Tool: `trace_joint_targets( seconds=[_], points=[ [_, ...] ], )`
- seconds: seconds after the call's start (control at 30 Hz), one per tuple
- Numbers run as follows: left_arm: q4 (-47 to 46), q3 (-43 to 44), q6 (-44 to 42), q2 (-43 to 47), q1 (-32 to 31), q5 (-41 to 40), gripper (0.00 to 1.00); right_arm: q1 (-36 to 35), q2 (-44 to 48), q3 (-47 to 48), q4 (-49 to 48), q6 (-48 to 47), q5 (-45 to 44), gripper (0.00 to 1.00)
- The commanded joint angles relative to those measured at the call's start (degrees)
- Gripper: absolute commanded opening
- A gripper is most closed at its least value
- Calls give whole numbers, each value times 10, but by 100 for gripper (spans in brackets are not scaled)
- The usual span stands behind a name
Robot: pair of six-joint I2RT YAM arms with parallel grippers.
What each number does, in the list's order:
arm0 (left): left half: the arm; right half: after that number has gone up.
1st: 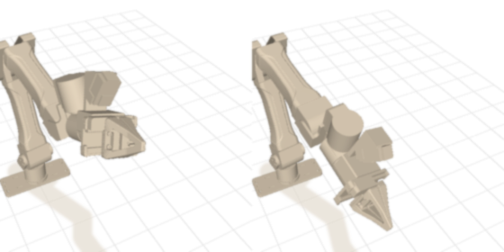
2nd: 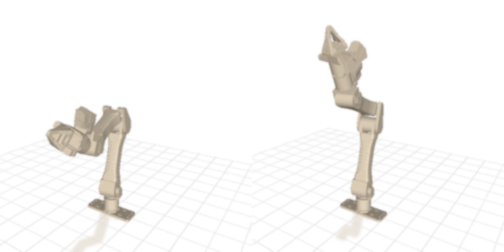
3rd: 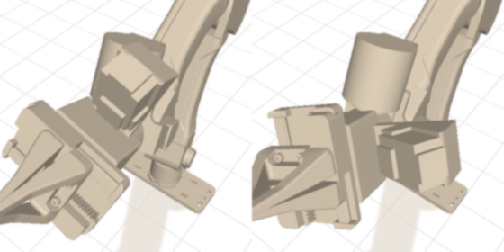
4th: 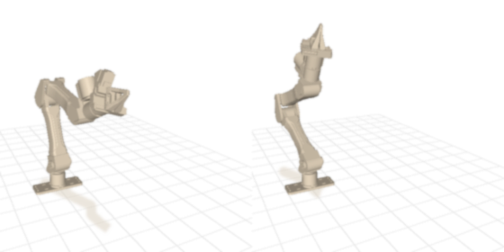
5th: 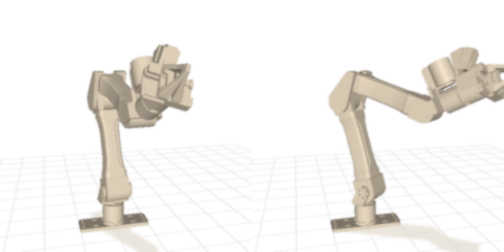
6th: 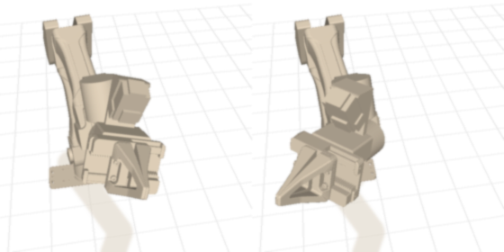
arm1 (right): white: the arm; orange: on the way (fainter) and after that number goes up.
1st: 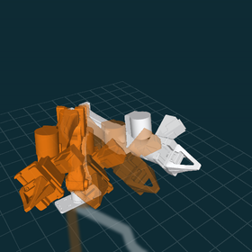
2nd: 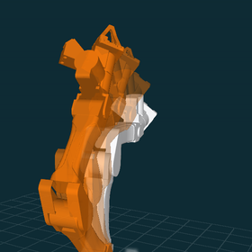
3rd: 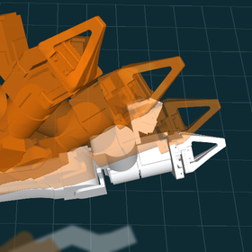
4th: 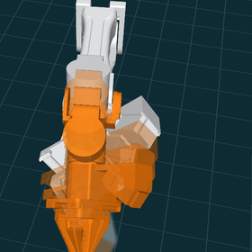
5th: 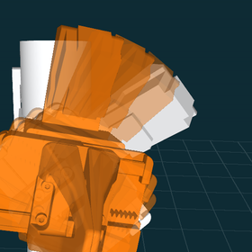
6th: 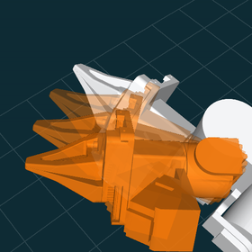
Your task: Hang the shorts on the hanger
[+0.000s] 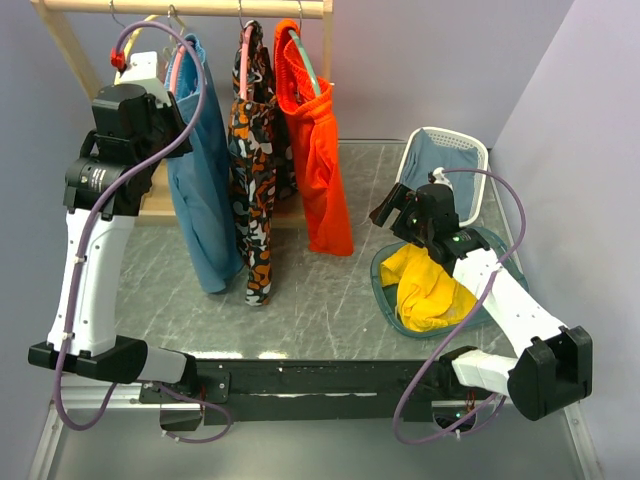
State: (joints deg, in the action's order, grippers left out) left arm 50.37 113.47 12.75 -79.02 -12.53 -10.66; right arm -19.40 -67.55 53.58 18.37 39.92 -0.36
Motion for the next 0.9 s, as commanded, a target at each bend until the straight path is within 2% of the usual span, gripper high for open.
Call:
trace_joint_targets(
  seconds=[0.0, 0.57, 0.87],
  points=[
    [-132, 62, -9, 14, 1, 14, 1, -7, -4, 24, -19, -8, 2, 100],
    [-137, 66, 4, 16, 1, 25, 1, -16, -3, 25, -21, -4, -1, 100],
    [-192, 30, -8, -17, 1, 45, 1, -20, -3, 28, -19, -4, -5, 100]
  ],
)
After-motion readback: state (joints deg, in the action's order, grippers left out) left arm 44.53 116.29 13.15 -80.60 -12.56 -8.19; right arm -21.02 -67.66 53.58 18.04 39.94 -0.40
